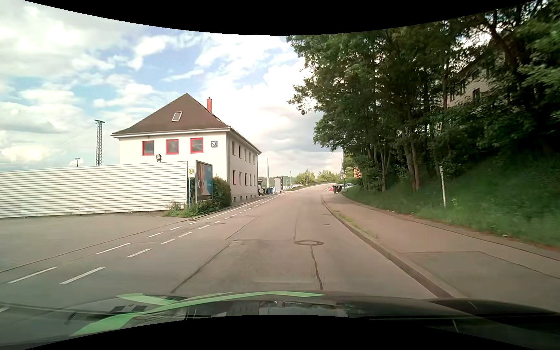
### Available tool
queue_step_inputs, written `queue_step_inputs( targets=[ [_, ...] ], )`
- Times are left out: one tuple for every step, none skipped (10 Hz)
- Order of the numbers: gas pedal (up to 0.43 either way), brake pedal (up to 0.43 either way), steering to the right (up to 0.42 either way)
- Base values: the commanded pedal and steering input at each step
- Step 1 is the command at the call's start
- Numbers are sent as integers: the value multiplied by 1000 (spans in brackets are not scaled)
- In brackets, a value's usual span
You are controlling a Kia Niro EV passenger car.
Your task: Follow the waypoints while adhering to traffic rules and regulations
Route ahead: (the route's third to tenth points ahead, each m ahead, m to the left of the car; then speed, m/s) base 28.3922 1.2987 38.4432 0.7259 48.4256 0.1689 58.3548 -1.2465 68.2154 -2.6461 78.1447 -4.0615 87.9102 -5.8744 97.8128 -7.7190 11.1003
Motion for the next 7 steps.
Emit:
queue_step_inputs(
  targets=[
    [118, 0, 1],
    [118, 0, 1],
    [118, 0, 1],
    [118, 0, 2],
    [118, 0, 3],
    [118, 0, 5],
    [118, 0, 6]
  ],
)
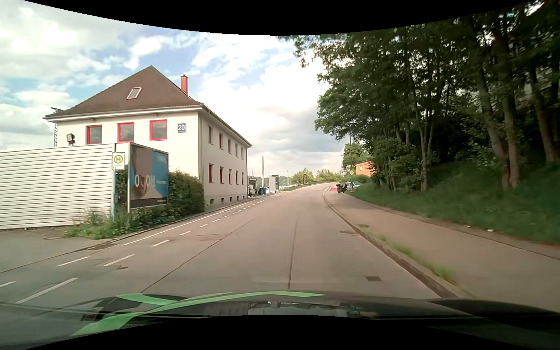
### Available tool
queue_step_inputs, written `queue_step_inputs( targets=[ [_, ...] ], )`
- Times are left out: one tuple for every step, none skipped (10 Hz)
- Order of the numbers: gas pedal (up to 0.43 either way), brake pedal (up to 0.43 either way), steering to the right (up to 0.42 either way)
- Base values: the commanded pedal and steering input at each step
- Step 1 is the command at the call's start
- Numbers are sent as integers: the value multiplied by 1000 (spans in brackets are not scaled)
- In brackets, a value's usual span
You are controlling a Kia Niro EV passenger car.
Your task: Follow the waypoints while adhering to traffic rules and regulations
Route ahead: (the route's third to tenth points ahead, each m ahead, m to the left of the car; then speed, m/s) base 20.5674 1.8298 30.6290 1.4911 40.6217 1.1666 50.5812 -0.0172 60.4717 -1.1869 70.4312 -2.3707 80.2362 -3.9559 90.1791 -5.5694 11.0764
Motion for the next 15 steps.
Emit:
queue_step_inputs(
  targets=[
    [118, 0, 7],
    [118, 0, 8],
    [130, 0, 8],
    [130, 0, 8],
    [130, 0, 8],
    [130, 0, 7],
    [130, 0, 8],
    [130, 0, 7],
    [130, 0, 7],
    [130, 0, 7],
    [130, 0, 7],
    [130, 0, 6],
    [130, 0, 6],
    [130, 0, 6],
    [130, 0, 5]
  ],
)
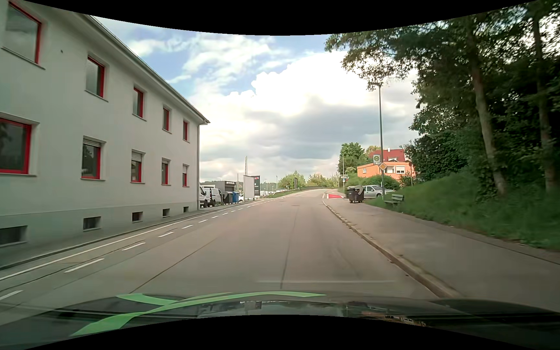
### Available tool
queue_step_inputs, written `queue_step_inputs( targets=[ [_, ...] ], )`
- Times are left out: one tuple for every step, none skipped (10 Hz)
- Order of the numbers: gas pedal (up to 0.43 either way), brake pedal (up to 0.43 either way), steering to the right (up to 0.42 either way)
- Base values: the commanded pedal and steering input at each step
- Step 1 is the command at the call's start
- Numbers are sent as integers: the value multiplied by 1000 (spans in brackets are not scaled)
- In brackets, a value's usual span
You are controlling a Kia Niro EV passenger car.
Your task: Follow the waypoints while adhering to traffic rules and regulations
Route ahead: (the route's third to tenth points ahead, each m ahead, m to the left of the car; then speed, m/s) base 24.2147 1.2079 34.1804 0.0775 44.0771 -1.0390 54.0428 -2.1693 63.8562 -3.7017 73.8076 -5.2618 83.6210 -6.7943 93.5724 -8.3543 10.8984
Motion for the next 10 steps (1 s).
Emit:
queue_step_inputs(
  targets=[
    [138, 0, 5],
    [150, 0, 5],
    [157, 0, 5],
    [169, 0, 5],
    [177, 0, 5],
    [177, 0, 4],
    [177, 0, 4],
    [177, 0, 5],
    [177, 0, 6],
    [177, 0, 7]
  ],
)
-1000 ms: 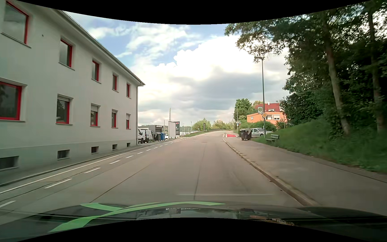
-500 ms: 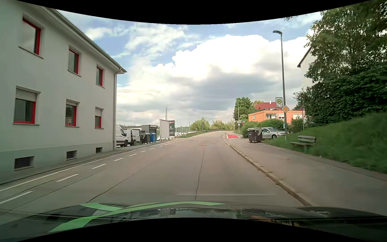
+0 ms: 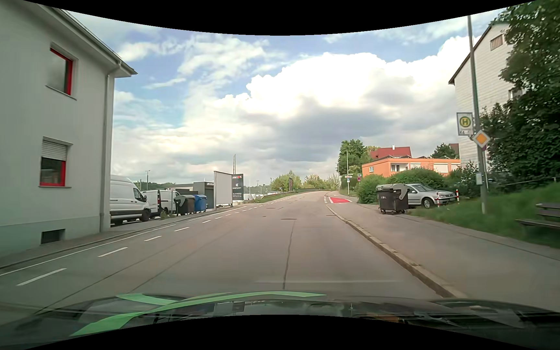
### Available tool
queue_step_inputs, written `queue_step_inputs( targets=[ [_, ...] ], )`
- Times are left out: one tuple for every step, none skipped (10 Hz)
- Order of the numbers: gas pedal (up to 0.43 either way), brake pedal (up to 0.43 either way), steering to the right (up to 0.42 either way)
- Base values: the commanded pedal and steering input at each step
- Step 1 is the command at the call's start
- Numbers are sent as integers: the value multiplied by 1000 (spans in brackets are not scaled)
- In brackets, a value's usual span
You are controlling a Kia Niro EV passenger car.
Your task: Follow the waypoints while adhering to traffic rules and regulations
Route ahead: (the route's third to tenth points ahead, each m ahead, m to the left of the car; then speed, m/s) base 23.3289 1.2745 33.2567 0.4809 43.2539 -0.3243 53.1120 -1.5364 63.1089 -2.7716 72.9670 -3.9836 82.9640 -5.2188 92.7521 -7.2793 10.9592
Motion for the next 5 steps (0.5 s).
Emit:
queue_step_inputs(
  targets=[
    [177, 0, 9],
    [177, 0, 10],
    [177, 0, 10],
    [177, 0, 10],
    [177, 0, 10]
  ],
)
